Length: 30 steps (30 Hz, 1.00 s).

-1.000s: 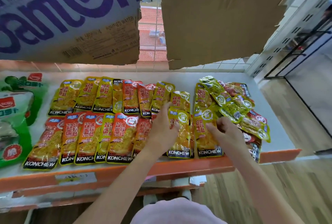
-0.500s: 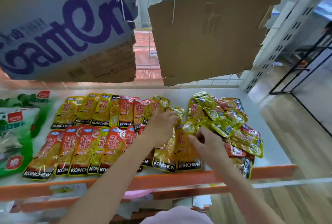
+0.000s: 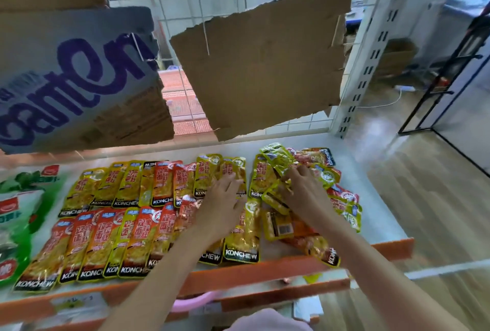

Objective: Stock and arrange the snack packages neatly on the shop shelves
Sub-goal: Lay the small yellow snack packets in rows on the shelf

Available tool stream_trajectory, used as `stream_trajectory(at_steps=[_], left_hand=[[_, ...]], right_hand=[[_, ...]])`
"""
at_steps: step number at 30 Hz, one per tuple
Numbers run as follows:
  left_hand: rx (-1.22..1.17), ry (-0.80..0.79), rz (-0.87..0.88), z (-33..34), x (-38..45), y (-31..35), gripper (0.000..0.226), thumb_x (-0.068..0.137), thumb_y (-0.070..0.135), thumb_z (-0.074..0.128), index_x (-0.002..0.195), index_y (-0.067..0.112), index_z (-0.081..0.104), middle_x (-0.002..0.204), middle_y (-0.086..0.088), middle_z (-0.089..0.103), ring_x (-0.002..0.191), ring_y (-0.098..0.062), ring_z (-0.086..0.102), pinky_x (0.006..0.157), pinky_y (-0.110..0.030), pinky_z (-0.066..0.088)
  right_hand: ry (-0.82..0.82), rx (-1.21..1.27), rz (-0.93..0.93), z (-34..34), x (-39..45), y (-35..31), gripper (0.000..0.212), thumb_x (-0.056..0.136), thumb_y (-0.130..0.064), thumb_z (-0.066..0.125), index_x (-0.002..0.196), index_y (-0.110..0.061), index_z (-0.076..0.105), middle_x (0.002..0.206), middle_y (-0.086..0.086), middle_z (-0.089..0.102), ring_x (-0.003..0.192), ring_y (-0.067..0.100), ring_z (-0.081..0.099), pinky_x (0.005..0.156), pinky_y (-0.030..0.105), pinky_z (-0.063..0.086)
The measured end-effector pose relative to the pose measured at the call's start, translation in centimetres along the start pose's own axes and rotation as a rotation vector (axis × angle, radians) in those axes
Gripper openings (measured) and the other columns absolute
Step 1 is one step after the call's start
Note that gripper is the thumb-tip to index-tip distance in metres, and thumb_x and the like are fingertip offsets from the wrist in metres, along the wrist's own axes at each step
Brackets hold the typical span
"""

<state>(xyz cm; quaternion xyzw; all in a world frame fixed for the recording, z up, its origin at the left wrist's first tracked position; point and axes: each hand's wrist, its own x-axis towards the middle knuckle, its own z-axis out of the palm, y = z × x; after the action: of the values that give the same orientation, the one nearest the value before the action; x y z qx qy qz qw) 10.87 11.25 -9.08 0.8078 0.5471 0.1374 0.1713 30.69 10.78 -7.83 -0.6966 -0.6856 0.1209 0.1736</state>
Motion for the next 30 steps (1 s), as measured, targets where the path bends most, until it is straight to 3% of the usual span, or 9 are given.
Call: stream_trajectory(at_steps=[4, 7, 9, 12, 16, 20, 23, 25, 30], left_hand=[[0.118, -0.07, -0.008, 1.2, -1.1, 0.8, 0.046, 0.096, 0.039, 0.04, 0.138, 0.019, 0.04, 0.153, 0.0, 0.025, 0.142, -0.016, 0.015, 0.116, -0.034, 0.005], [0.126, -0.024, -0.073, 1.2, 0.0, 1.5, 0.043, 0.093, 0.037, 0.046, 0.129, 0.014, 0.047, 0.139, -0.003, 0.04, 0.132, -0.022, 0.03, 0.109, -0.035, 0.024], [0.192, -0.009, -0.117, 1.1, 1.8, 2.3, 0.046, 0.092, 0.04, 0.044, 0.128, 0.011, 0.047, 0.132, -0.007, 0.044, 0.127, -0.025, 0.034, 0.104, -0.037, 0.03], [0.23, -0.033, -0.203, 1.4, 4.8, 3.7, 0.059, 0.092, 0.05, 0.042, 0.134, 0.008, 0.041, 0.139, -0.014, 0.04, 0.13, -0.031, 0.032, 0.105, -0.043, 0.028], [0.226, -0.07, -0.34, 2.1, 7.3, 4.8, 0.077, 0.082, 0.061, 0.054, 0.132, 0.004, 0.04, 0.138, -0.018, 0.042, 0.129, -0.034, 0.037, 0.103, -0.044, 0.032], [0.009, 0.051, -0.411, 2.0, 7.8, 4.9, 0.071, 0.076, 0.046, 0.071, 0.124, 0.004, 0.041, 0.122, -0.016, 0.057, 0.114, -0.032, 0.054, 0.086, -0.039, 0.043], [-0.179, 0.195, -0.393, 1.4, 7.4, 4.5, 0.057, 0.079, 0.028, 0.073, 0.121, 0.007, 0.041, 0.113, -0.016, 0.058, 0.105, -0.032, 0.056, 0.073, -0.032, 0.038], [-0.14, 0.217, -0.372, 0.8, 6.9, 3.8, 0.053, 0.082, 0.026, 0.069, 0.123, 0.007, 0.042, 0.115, -0.016, 0.055, 0.106, -0.033, 0.053, 0.076, -0.033, 0.038], [0.212, 0.179, -0.332, 0.3, 5.8, 2.5, 0.059, 0.085, 0.031, 0.064, 0.133, 0.009, 0.038, 0.128, -0.015, 0.04, 0.12, -0.033, 0.041, 0.097, -0.039, 0.035]], right_hand=[[-0.047, -0.119, 0.088, -0.2, 2.9, 1.6, 0.056, 0.089, -0.048, 0.051, 0.13, -0.011, 0.041, 0.133, 0.013, 0.043, 0.122, 0.031, 0.04, 0.097, 0.039, 0.036], [-0.085, -0.236, 0.123, 0.6, 4.0, 2.0, 0.074, 0.083, -0.062, 0.05, 0.134, -0.01, 0.036, 0.137, 0.015, 0.039, 0.126, 0.034, 0.037, 0.1, 0.044, 0.036], [-0.072, -0.235, 0.139, 1.0, 4.4, 2.0, 0.075, 0.081, -0.066, 0.05, 0.131, -0.011, 0.041, 0.137, 0.014, 0.039, 0.125, 0.034, 0.037, 0.098, 0.045, 0.036], [-0.034, -0.16, 0.164, 1.3, 4.4, 2.1, 0.076, 0.079, -0.064, 0.053, 0.129, -0.009, 0.041, 0.135, 0.015, 0.04, 0.125, 0.034, 0.035, 0.096, 0.045, 0.036], [0.054, -0.045, 0.146, 1.9, 3.5, 2.8, 0.077, 0.079, -0.06, 0.056, 0.133, -0.008, 0.038, 0.135, 0.013, 0.038, 0.126, 0.031, 0.031, 0.097, 0.044, 0.032], [0.114, 0.078, 0.112, 2.0, 3.2, 3.3, 0.074, 0.08, -0.058, 0.056, 0.13, -0.007, 0.041, 0.131, 0.012, 0.042, 0.123, 0.029, 0.035, 0.097, 0.042, 0.03], [0.154, 0.199, 0.128, 1.9, 3.3, 3.7, 0.068, 0.081, -0.053, 0.059, 0.13, -0.009, 0.042, 0.128, 0.011, 0.045, 0.12, 0.027, 0.038, 0.097, 0.038, 0.03], [0.153, 0.253, 0.13, 1.9, 3.3, 3.9, 0.066, 0.081, -0.051, 0.06, 0.13, -0.012, 0.043, 0.128, 0.009, 0.045, 0.12, 0.026, 0.039, 0.097, 0.037, 0.03], [0.121, 0.228, 0.07, 2.1, 3.4, 3.9, 0.066, 0.08, -0.049, 0.062, 0.131, -0.013, 0.042, 0.127, 0.009, 0.046, 0.119, 0.027, 0.041, 0.097, 0.039, 0.031]])
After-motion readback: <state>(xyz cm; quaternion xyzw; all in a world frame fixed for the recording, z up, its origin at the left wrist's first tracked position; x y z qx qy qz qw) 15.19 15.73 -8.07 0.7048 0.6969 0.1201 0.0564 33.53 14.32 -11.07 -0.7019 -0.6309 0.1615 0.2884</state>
